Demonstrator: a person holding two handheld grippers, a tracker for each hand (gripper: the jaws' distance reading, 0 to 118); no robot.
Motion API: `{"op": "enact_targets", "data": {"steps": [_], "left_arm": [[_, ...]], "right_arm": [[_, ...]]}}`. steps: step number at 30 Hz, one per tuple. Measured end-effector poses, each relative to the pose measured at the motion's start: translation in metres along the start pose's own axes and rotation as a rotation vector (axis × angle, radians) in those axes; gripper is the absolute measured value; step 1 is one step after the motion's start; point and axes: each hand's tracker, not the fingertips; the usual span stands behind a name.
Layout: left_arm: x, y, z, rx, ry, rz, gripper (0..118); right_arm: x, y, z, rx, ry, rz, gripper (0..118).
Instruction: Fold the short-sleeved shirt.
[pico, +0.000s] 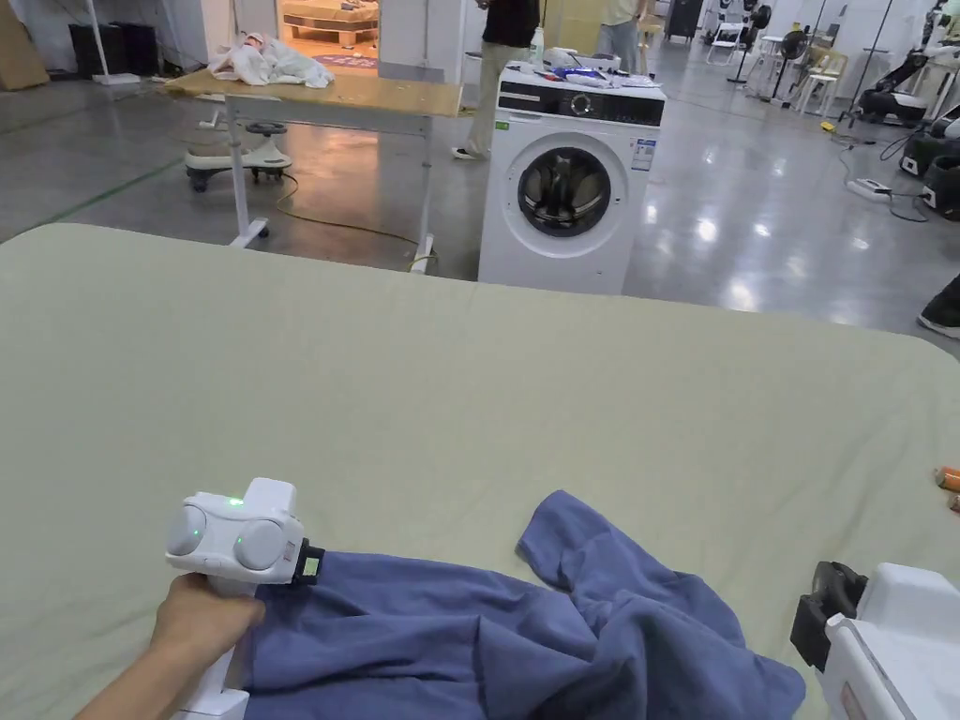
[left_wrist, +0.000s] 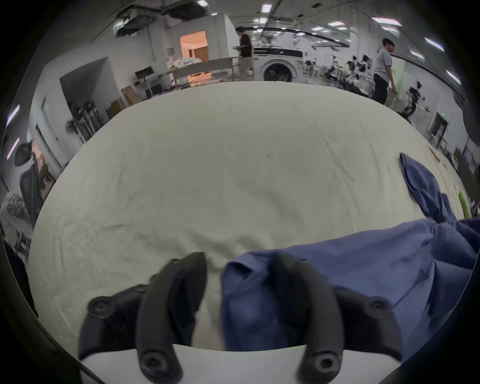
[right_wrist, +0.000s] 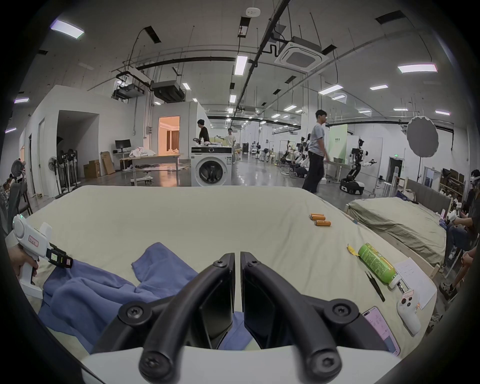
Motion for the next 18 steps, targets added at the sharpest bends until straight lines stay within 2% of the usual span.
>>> {"op": "enact_targets", "data": {"steps": [2, 3, 5, 6, 7, 9, 11, 13, 16, 17, 18], "left_arm": [[0.006, -0.002, 0.000, 0.005, -0.009, -0.044, 11], [0.008, -0.003, 0.002, 0.008, -0.020, -0.059, 3], [0.009, -0.006, 0.006, 0.005, -0.026, -0.067, 1], [0.007, -0.007, 0.009, 0.006, -0.034, -0.075, 1], [0.005, -0.007, 0.013, 0.009, -0.054, -0.065, 1], [-0.001, -0.008, 0.023, 0.029, -0.109, -0.024, 0], [-0.005, -0.012, 0.035, 0.055, -0.137, 0.014, 0], [-0.007, -0.017, 0.048, 0.093, -0.142, 0.021, 0], [-0.010, -0.025, 0.066, 0.131, -0.156, 0.030, 0], [-0.011, -0.027, 0.072, 0.143, -0.163, 0.037, 0], [-0.013, -0.029, 0.076, 0.151, -0.168, 0.043, 0]], "right_arm": [[0.003, 0.002, -0.009, -0.038, 0.006, 0.001, 9], [0.006, 0.002, -0.015, -0.058, 0.006, 0.004, 17], [0.011, 0.003, -0.029, -0.135, 0.026, 0.001, 36], [0.014, 0.004, -0.037, -0.178, 0.035, 0.001, 49], [0.016, 0.005, -0.045, -0.227, 0.052, 0.012, 56], [0.021, 0.001, -0.064, -0.313, 0.078, 0.010, 59], [0.025, -0.007, -0.082, -0.425, 0.074, 0.014, 73], [0.028, -0.020, -0.099, -0.511, 0.070, 0.012, 74], [0.032, -0.043, -0.117, -0.643, 0.064, -0.031, 73], [0.033, -0.050, -0.121, -0.682, 0.065, -0.051, 70], [0.034, -0.056, -0.122, -0.721, 0.076, -0.077, 59]]}}
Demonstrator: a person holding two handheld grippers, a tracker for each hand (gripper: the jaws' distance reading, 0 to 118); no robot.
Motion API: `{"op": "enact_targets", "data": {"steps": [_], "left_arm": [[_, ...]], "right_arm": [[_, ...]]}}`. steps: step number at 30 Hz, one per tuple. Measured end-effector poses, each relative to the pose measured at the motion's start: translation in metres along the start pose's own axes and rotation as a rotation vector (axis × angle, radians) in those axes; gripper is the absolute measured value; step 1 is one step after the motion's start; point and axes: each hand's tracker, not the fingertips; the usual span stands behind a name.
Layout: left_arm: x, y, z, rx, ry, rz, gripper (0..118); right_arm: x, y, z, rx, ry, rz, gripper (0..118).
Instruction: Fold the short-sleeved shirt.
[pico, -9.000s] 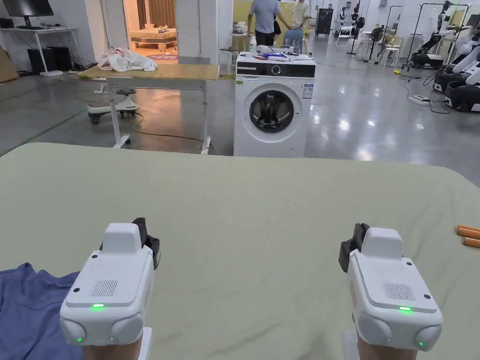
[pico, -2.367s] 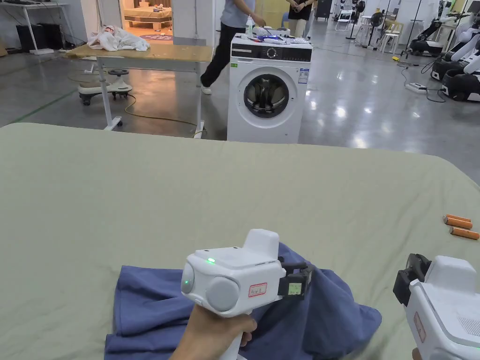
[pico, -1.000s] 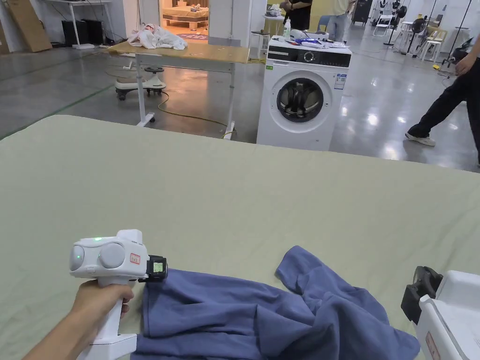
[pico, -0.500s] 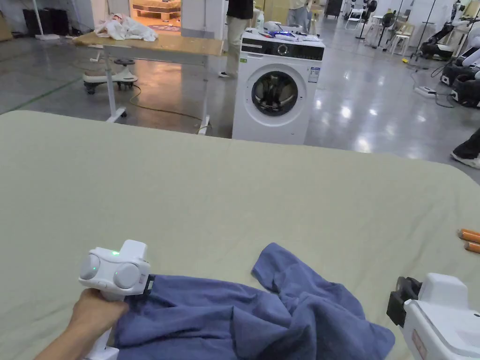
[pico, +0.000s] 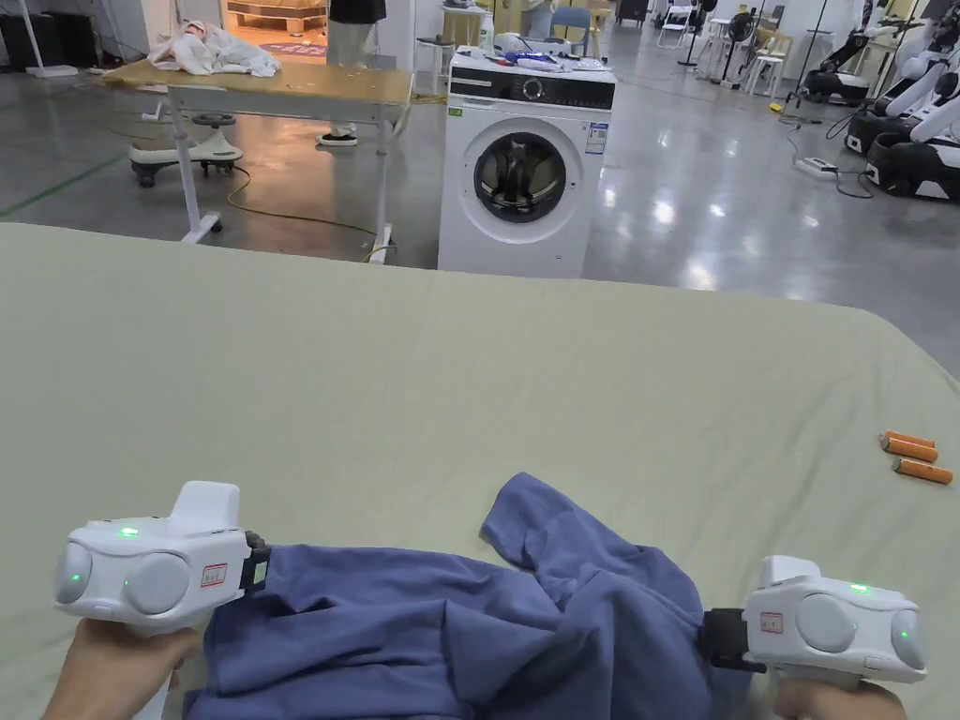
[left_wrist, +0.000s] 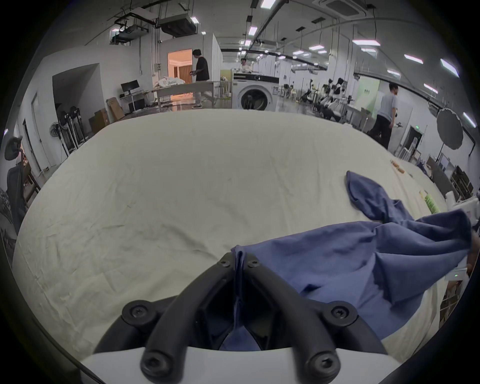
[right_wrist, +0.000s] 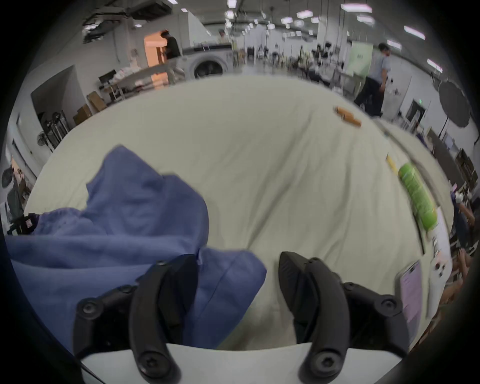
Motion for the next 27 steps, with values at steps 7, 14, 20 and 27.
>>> {"op": "enact_targets", "data": {"steps": [7, 14, 20, 27], "left_arm": [[-0.003, 0.001, 0.015, 0.005, -0.006, -0.018, 0], [-0.008, 0.019, 0.041, 0.075, 0.005, -0.025, 0], [-0.023, 0.055, 0.079, 0.189, 0.072, -0.026, 0], [-0.053, 0.110, 0.136, 0.309, 0.133, -0.004, 0]], "right_arm": [[-0.007, -0.009, 0.003, 0.056, 0.043, 0.022, 5], [-0.013, -0.001, 0.048, 0.245, 0.000, 0.060, 4], [-0.012, 0.027, 0.119, 0.441, -0.052, 0.110, 4], [0.001, 0.063, 0.183, 0.602, -0.097, 0.113, 4]]}}
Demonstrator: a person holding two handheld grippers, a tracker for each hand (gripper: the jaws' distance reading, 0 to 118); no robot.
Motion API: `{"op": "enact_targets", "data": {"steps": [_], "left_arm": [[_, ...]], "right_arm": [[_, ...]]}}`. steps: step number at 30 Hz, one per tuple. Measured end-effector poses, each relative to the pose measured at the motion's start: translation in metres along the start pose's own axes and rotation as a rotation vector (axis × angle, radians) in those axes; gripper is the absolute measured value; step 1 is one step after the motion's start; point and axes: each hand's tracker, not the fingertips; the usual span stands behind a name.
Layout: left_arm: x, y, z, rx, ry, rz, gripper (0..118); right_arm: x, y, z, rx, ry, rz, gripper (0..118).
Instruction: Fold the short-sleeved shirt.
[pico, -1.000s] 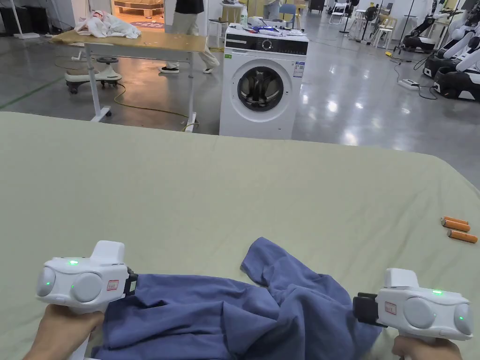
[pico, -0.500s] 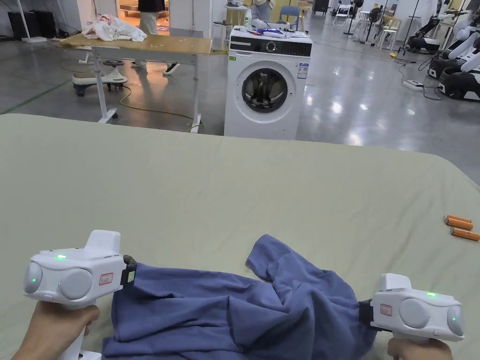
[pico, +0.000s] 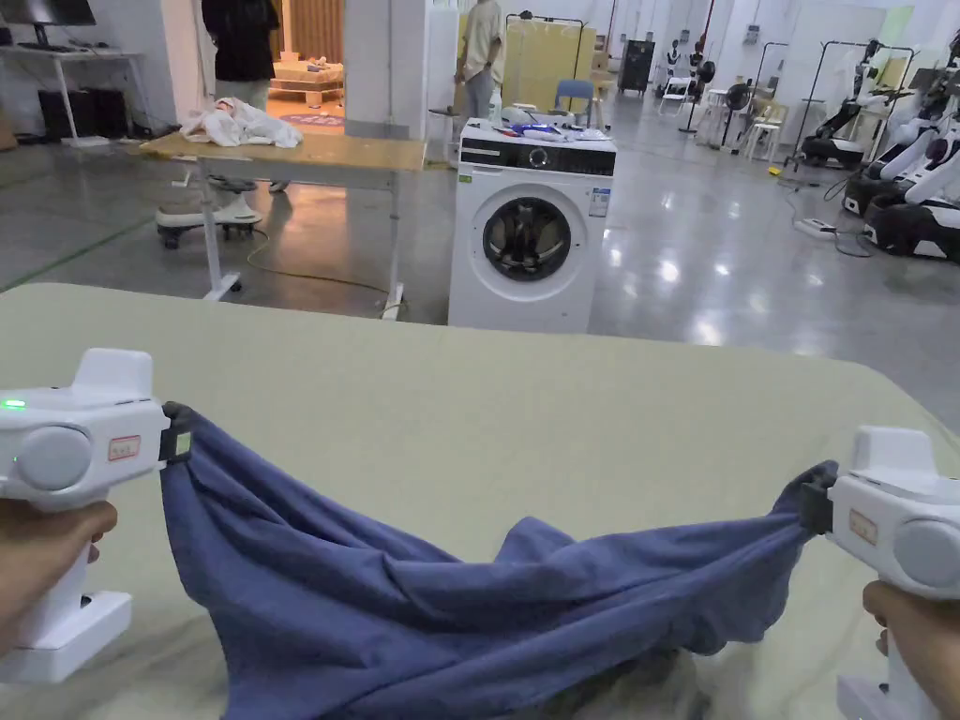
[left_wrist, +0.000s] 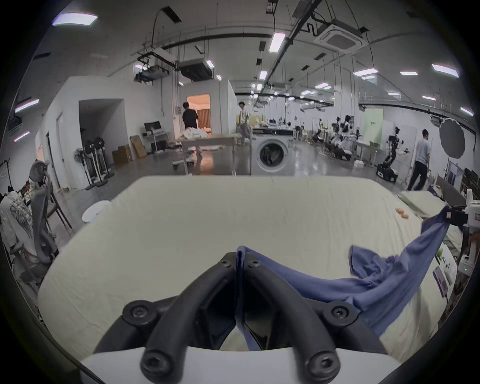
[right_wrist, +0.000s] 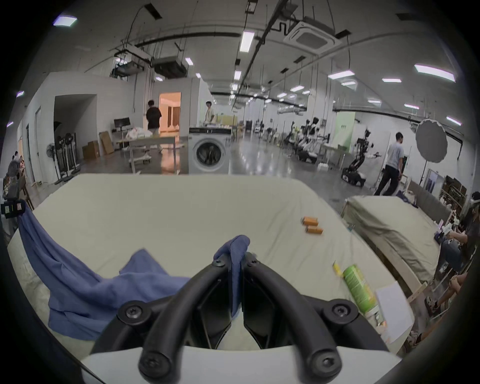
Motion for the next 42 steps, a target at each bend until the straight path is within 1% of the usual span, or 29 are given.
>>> {"op": "enact_targets", "data": {"steps": [4, 9, 11, 12, 18, 22, 24, 26, 29, 33, 36, 38, 42], "left_arm": [[-0.023, 0.046, 0.019, 0.074, 0.035, 0.029, 0], [-0.049, 0.098, 0.034, 0.122, 0.068, 0.068, 0], [-0.059, 0.113, 0.036, 0.128, 0.068, 0.098, 0], [-0.065, 0.119, 0.034, 0.132, 0.074, 0.104, 0], [-0.078, 0.152, 0.029, 0.150, 0.098, 0.082, 0], [-0.084, 0.176, 0.026, 0.170, 0.101, 0.112, 0], [-0.085, 0.188, 0.024, 0.193, 0.115, 0.092, 0], [-0.086, 0.197, 0.024, 0.215, 0.117, 0.077, 0], [-0.086, 0.201, 0.024, 0.227, 0.123, 0.073, 0], [-0.085, 0.184, 0.019, 0.245, 0.120, 0.077, 0], [-0.080, 0.154, 0.013, 0.235, 0.114, 0.028, 0], [-0.079, 0.131, 0.009, 0.215, 0.115, 0.015, 0], [-0.080, 0.076, 0.008, 0.177, 0.108, 0.037, 0]], "right_arm": [[0.007, 0.040, 0.010, 0.072, -0.048, 0.022, 4], [0.017, 0.092, 0.018, 0.154, -0.077, -0.005, 4], [0.017, 0.110, 0.032, 0.186, -0.080, -0.024, 4], [0.017, 0.118, 0.034, 0.192, -0.082, -0.021, 4], [0.017, 0.170, 0.035, 0.241, -0.086, -0.018, 4], [0.014, 0.203, 0.033, 0.279, -0.100, 0.009, 4], [0.013, 0.216, 0.031, 0.293, -0.094, 0.000, 4], [0.016, 0.224, 0.024, 0.299, -0.077, -0.025, 4], [0.013, 0.223, 0.020, 0.321, -0.087, 0.011, 4], [0.011, 0.201, 0.011, 0.311, -0.090, 0.007, 4], [0.008, 0.172, 0.002, 0.289, -0.108, 0.023, 4], [0.007, 0.150, 0.000, 0.271, -0.104, 0.027, 4], [0.006, 0.100, 0.001, 0.215, -0.094, 0.051, 4]]}}
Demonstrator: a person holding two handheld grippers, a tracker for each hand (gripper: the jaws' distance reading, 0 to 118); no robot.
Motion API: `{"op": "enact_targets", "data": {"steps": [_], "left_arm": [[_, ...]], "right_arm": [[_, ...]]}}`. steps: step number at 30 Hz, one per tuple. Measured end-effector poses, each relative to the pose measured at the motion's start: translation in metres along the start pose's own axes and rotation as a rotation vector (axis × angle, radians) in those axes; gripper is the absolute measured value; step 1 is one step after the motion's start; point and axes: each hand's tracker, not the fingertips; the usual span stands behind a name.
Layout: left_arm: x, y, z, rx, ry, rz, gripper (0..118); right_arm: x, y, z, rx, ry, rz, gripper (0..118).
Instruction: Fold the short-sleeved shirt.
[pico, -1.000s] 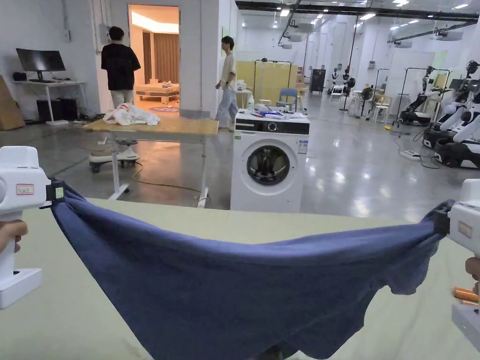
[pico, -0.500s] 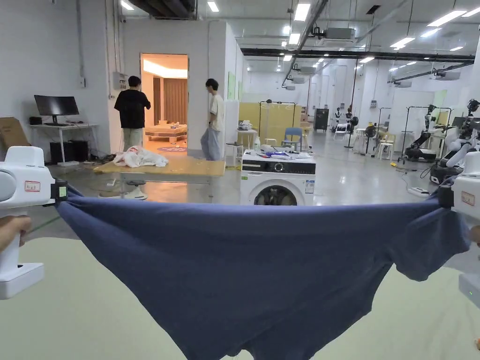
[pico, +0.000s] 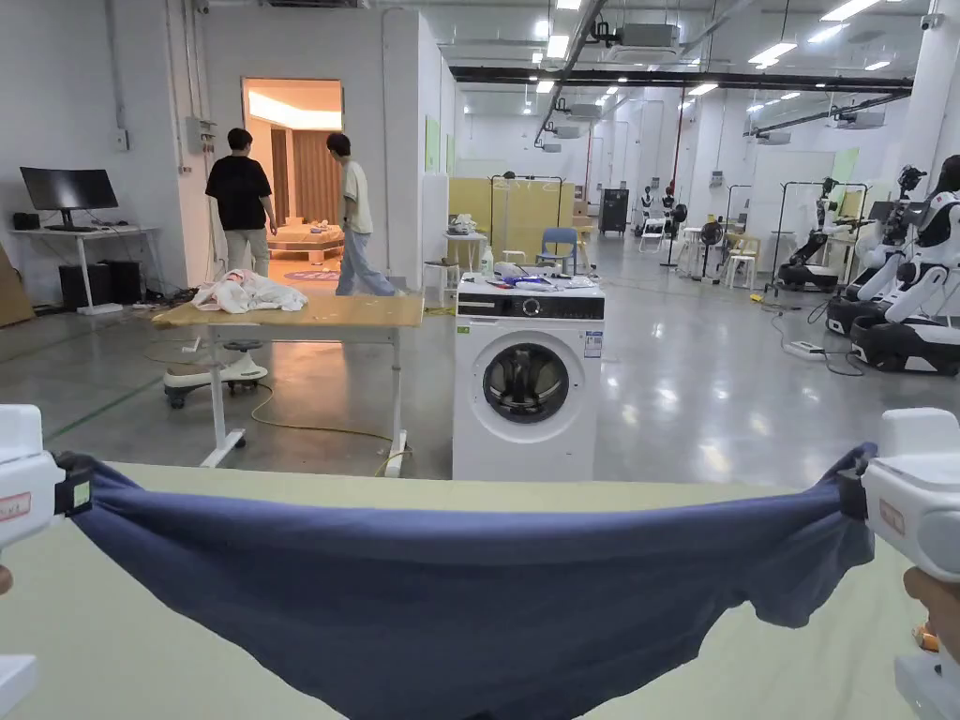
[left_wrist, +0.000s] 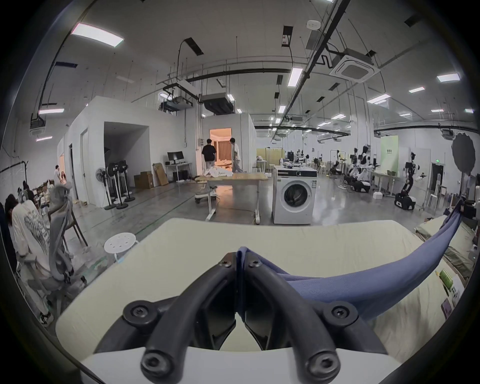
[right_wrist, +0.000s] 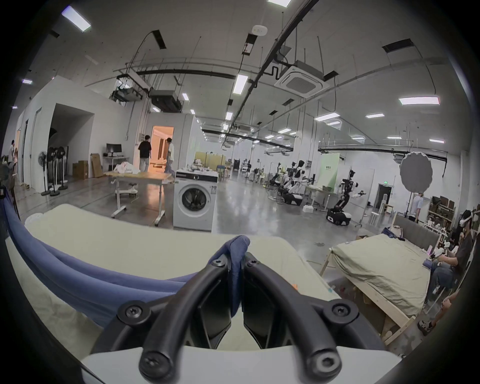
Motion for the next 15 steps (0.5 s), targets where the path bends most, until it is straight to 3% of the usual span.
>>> {"op": "enact_targets", "data": {"steps": [7, 15], "left_arm": [[-0.008, -0.090, 0.045, -0.043, -0.002, 0.071, 0], [-0.018, -0.178, 0.102, -0.140, -0.003, 0.085, 0]], "right_arm": [[0.008, -0.084, 0.037, -0.087, 0.018, -0.005, 4], [0.007, -0.169, 0.096, -0.176, 0.034, 0.076, 4]]}}
